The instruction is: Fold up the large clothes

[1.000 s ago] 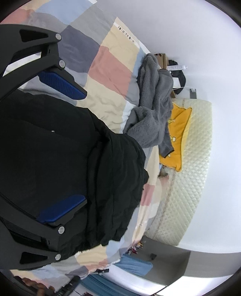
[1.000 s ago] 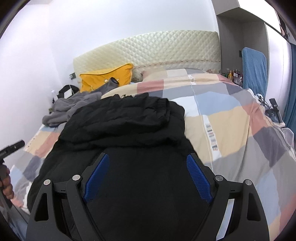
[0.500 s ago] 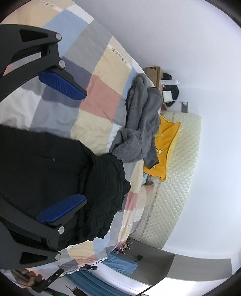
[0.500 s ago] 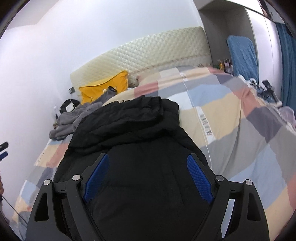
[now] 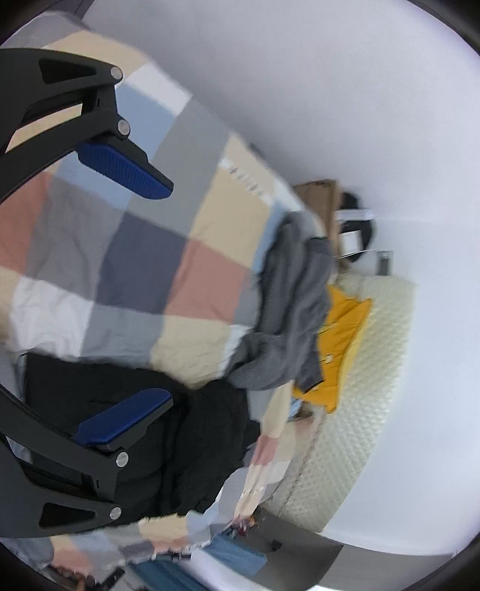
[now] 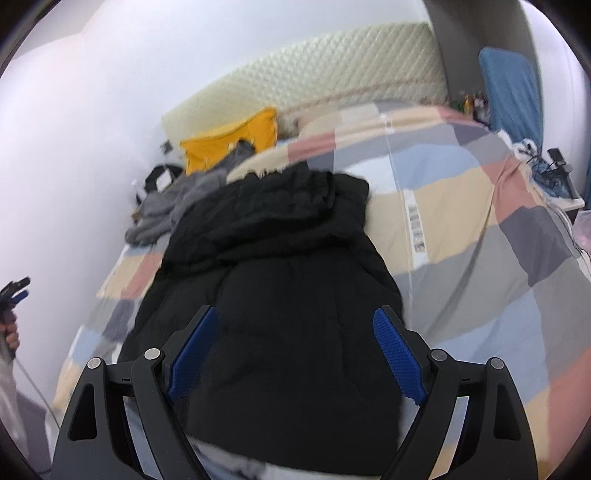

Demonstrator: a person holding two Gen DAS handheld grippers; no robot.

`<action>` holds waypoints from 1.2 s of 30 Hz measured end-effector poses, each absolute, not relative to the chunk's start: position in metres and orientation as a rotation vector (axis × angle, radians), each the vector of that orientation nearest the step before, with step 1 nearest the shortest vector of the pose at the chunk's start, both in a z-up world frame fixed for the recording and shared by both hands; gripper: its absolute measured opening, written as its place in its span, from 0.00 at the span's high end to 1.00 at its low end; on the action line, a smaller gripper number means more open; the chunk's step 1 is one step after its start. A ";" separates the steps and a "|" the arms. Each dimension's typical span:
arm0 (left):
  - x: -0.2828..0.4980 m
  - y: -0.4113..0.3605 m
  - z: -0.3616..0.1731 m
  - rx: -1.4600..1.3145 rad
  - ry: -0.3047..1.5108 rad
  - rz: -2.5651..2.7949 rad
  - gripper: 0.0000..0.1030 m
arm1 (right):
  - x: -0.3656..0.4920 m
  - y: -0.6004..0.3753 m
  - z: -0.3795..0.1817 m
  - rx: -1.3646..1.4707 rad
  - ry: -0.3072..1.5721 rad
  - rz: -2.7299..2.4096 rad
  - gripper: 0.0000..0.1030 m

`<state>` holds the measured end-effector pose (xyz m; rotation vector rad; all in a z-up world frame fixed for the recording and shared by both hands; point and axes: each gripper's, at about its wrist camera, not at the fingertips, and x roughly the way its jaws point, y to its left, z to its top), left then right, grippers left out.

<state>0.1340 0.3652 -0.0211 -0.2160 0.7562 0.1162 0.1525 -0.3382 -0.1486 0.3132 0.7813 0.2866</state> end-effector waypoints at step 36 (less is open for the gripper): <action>0.219 0.276 -0.303 -0.760 1.381 -0.686 0.25 | 0.198 -0.337 -0.309 0.410 1.413 0.706 0.30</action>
